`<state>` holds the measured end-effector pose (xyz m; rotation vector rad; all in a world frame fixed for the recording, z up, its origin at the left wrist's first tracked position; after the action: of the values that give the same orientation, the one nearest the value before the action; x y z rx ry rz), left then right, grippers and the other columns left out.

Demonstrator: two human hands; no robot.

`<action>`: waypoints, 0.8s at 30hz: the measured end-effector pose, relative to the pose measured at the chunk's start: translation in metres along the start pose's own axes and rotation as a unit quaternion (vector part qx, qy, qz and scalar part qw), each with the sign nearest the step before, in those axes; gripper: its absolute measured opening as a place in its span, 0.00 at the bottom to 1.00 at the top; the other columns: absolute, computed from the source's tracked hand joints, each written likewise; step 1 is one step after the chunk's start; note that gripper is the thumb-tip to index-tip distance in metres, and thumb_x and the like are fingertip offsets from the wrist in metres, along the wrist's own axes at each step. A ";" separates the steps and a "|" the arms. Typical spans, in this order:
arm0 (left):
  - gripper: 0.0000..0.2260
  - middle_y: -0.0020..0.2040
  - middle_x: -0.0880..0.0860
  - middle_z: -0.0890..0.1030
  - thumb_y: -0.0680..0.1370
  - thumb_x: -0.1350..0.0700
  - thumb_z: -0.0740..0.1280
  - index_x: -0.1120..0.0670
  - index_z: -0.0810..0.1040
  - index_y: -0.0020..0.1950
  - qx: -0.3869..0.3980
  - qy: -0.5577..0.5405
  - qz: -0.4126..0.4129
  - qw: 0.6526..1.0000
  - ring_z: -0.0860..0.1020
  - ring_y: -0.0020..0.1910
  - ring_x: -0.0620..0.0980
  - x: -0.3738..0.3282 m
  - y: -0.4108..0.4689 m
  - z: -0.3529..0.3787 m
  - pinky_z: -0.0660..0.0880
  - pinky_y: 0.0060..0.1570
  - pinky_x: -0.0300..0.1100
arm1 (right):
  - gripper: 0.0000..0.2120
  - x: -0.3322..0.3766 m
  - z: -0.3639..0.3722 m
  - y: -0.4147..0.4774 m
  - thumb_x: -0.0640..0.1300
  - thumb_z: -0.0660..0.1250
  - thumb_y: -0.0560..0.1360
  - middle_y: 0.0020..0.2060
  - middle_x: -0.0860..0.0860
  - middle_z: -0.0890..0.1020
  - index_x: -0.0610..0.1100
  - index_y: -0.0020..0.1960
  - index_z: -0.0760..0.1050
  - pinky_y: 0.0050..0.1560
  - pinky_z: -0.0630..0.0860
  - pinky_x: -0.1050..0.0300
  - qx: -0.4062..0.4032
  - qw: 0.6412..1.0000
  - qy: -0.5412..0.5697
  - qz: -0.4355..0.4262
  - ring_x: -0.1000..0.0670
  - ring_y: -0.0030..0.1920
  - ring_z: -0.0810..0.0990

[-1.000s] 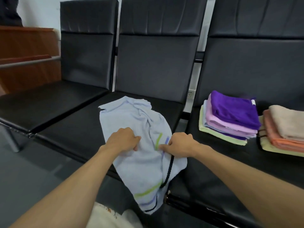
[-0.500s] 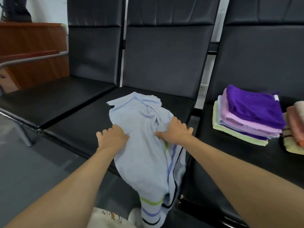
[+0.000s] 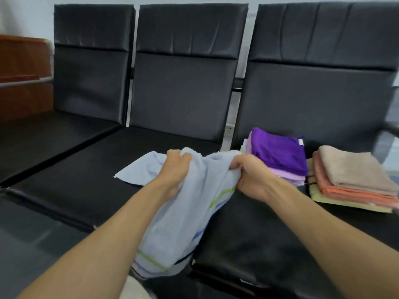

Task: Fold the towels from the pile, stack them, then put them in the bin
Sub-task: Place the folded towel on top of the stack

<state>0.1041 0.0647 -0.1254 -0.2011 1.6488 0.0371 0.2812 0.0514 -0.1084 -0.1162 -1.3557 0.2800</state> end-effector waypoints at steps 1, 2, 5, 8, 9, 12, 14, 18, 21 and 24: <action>0.09 0.52 0.54 0.76 0.77 0.57 0.57 0.59 0.71 0.54 0.000 -0.014 0.018 1.000 0.74 0.43 0.48 -0.009 -0.004 0.011 0.72 0.39 0.41 | 0.18 0.011 -0.008 -0.012 0.30 0.55 0.72 0.51 0.42 0.83 0.36 0.55 0.79 0.54 0.76 0.53 0.010 1.000 0.020 -0.013 0.44 0.50 0.81; 0.05 0.49 0.53 0.74 0.77 0.59 0.58 0.58 0.70 0.51 -0.003 -0.025 0.031 0.999 0.72 0.41 0.48 -0.018 -0.009 0.020 0.70 0.36 0.40 | 0.17 0.021 -0.017 -0.022 0.34 0.56 0.73 0.53 0.41 0.82 0.36 0.57 0.78 0.56 0.75 0.52 0.020 0.999 0.041 -0.029 0.43 0.52 0.80; 0.17 0.55 0.51 0.74 0.77 0.65 0.58 0.50 0.70 0.62 0.042 -0.103 0.072 0.991 0.76 0.51 0.50 -0.049 -0.034 0.056 0.75 0.43 0.41 | 0.18 0.053 -0.054 -0.052 0.47 0.62 0.75 0.57 0.41 0.81 0.39 0.61 0.76 0.58 0.75 0.49 0.016 0.992 0.105 -0.066 0.42 0.56 0.80; 0.26 0.59 0.50 0.74 0.76 0.69 0.57 0.40 0.74 0.62 0.138 -0.154 0.099 0.973 0.78 0.56 0.52 -0.074 -0.063 0.091 0.79 0.50 0.44 | 0.21 0.076 -0.092 -0.078 0.56 0.67 0.74 0.55 0.44 0.83 0.42 0.58 0.79 0.51 0.77 0.52 -0.022 0.992 0.079 -0.092 0.45 0.49 0.83; 0.25 0.59 0.51 0.76 0.75 0.69 0.56 0.41 0.77 0.60 0.160 -0.153 0.104 0.970 0.79 0.56 0.52 -0.080 -0.071 0.104 0.79 0.51 0.44 | 0.16 0.081 -0.108 -0.089 0.55 0.68 0.74 0.52 0.46 0.84 0.43 0.53 0.81 0.49 0.76 0.53 -0.040 0.992 0.067 -0.101 0.47 0.45 0.84; 0.22 0.56 0.55 0.82 0.75 0.70 0.57 0.48 0.83 0.54 0.198 -0.142 0.083 0.966 0.81 0.52 0.51 -0.081 -0.084 0.135 0.79 0.48 0.41 | 0.08 0.080 -0.157 -0.110 0.45 0.69 0.75 0.48 0.45 0.86 0.43 0.51 0.81 0.51 0.79 0.49 -0.121 0.984 0.020 -0.131 0.47 0.48 0.85; 0.21 0.54 0.56 0.83 0.75 0.70 0.57 0.50 0.83 0.54 0.226 -0.107 0.053 0.967 0.81 0.49 0.51 -0.071 -0.087 0.156 0.79 0.46 0.42 | 0.11 0.066 -0.189 -0.117 0.38 0.67 0.75 0.53 0.40 0.83 0.39 0.56 0.78 0.58 0.78 0.43 -0.154 0.978 0.001 -0.137 0.42 0.55 0.82; 0.20 0.54 0.55 0.83 0.75 0.70 0.59 0.51 0.82 0.56 0.251 0.022 0.038 0.967 0.81 0.50 0.52 -0.051 -0.085 0.184 0.78 0.49 0.44 | 0.21 0.047 -0.230 -0.121 0.35 0.69 0.70 0.60 0.45 0.77 0.53 0.59 0.77 0.58 0.77 0.46 -0.199 0.967 -0.004 -0.157 0.44 0.58 0.78; 0.19 0.54 0.54 0.83 0.75 0.70 0.60 0.52 0.82 0.56 0.247 0.082 0.049 0.964 0.81 0.53 0.52 -0.045 -0.082 0.192 0.79 0.53 0.47 | 0.17 0.057 -0.243 -0.120 0.38 0.71 0.71 0.57 0.52 0.80 0.53 0.57 0.82 0.63 0.74 0.49 -0.201 0.961 -0.032 -0.186 0.48 0.60 0.78; 0.16 0.54 0.52 0.82 0.77 0.68 0.61 0.53 0.81 0.58 0.201 0.134 0.116 0.963 0.80 0.55 0.52 -0.048 -0.078 0.190 0.78 0.56 0.48 | 0.07 0.057 -0.258 -0.123 0.43 0.74 0.70 0.52 0.52 0.84 0.47 0.48 0.85 0.65 0.74 0.49 -0.235 0.953 -0.016 -0.193 0.49 0.59 0.79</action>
<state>0.3073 0.0210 -0.0876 0.3106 1.9036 -0.1544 0.5596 -0.0308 -0.0798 -0.2391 -1.4240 -0.3761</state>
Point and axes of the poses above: each hand's wrist, its own y-axis towards the middle knuckle, its own z-axis out of the palm, x = y × z, the point moved 6 cm from there along y, towards the middle knuckle
